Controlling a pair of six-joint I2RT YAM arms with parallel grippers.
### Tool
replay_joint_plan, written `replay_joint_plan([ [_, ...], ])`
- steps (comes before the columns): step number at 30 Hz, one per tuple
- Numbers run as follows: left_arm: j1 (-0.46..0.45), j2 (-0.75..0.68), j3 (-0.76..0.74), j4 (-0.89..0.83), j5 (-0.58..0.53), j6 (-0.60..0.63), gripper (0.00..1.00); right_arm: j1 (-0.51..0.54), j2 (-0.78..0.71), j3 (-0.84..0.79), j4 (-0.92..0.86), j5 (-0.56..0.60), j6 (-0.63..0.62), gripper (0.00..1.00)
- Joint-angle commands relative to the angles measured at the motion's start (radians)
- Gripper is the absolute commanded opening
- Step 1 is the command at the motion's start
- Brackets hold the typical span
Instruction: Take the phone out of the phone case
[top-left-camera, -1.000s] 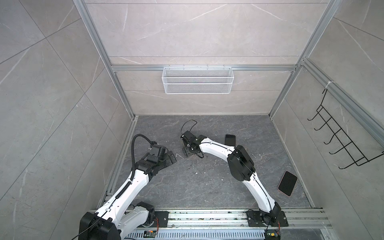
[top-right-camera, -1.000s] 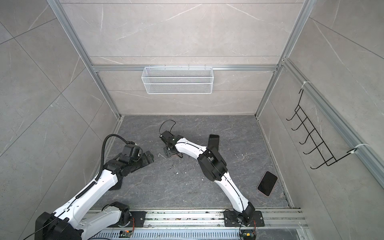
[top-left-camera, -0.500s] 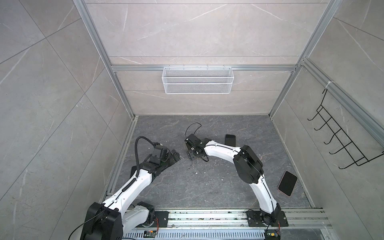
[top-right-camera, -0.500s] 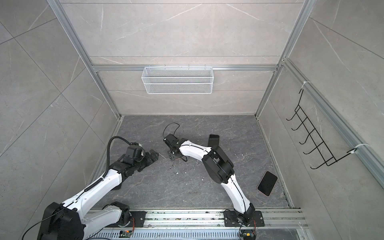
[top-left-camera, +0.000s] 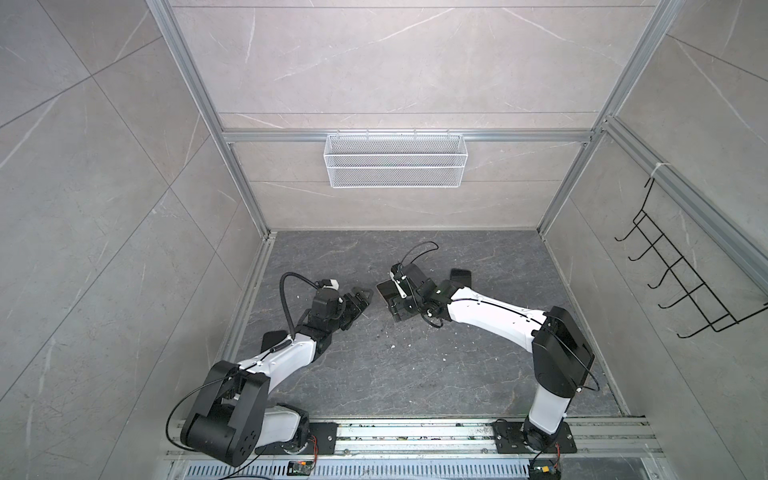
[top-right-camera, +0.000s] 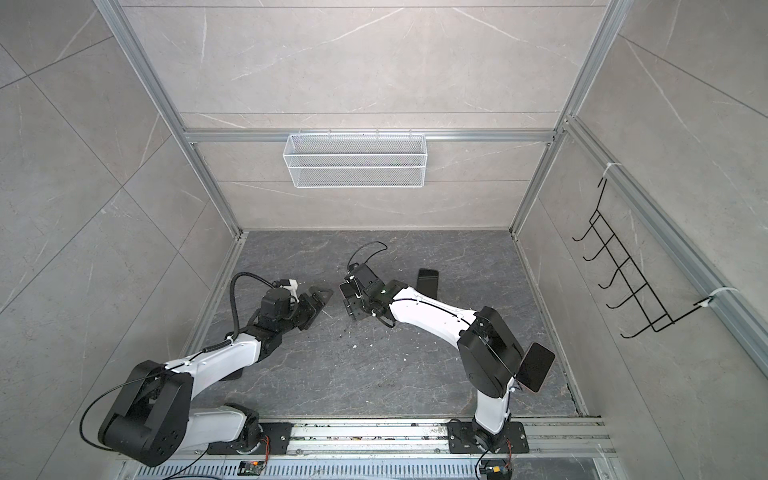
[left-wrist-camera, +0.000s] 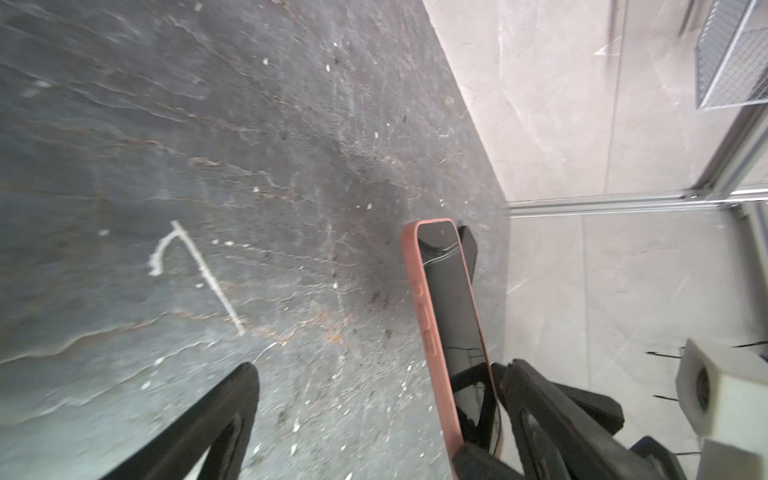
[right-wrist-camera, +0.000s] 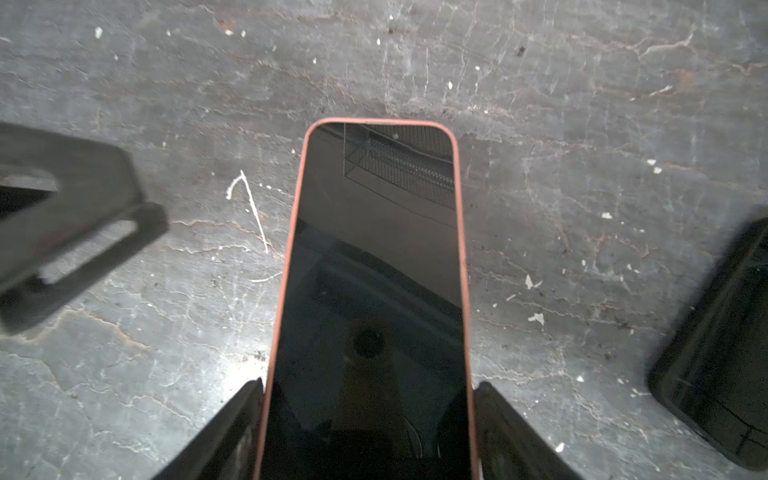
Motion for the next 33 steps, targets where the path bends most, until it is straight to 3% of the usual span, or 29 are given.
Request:
replay_joint_plan([
  [1, -0.015, 0.027, -0.008, 0.167, 0.044, -0.059, 0.94, 0.004, -0.023, -0.032, 0.048, -0.02, 0.0, 0.24],
  [10, -0.037, 0.146, -0.042, 0.294, 0.055, -0.173, 0.92, 0.005, -0.018, -0.051, 0.073, -0.059, 0.03, 0.24],
  [11, -0.037, 0.141, -0.047, 0.289, 0.042, -0.172, 0.92, 0.004, -0.012, -0.051, 0.061, -0.044, 0.03, 0.29],
  [15, -0.036, 0.073, -0.046, 0.194, 0.004, -0.139, 0.92, -0.01, -0.018, -0.071, 0.047, 0.02, 0.026, 0.72],
  [18, -0.039, -0.027, -0.027, 0.045, -0.039, -0.069, 0.94, -0.049, -0.02, -0.081, 0.05, -0.026, -0.025, 0.89],
  [20, -0.04, -0.094, -0.011, -0.055, -0.063, -0.023, 0.95, -0.074, 0.002, -0.063, 0.034, -0.086, -0.106, 0.96],
  [27, -0.04, -0.27, 0.019, -0.34, -0.108, 0.11, 0.97, -0.106, 0.148, 0.036, -0.036, -0.091, -0.43, 0.99],
  [33, -0.04, -0.336, 0.018, -0.445, -0.131, 0.161, 0.97, -0.12, 0.283, 0.16, -0.07, -0.041, -0.561, 0.99],
])
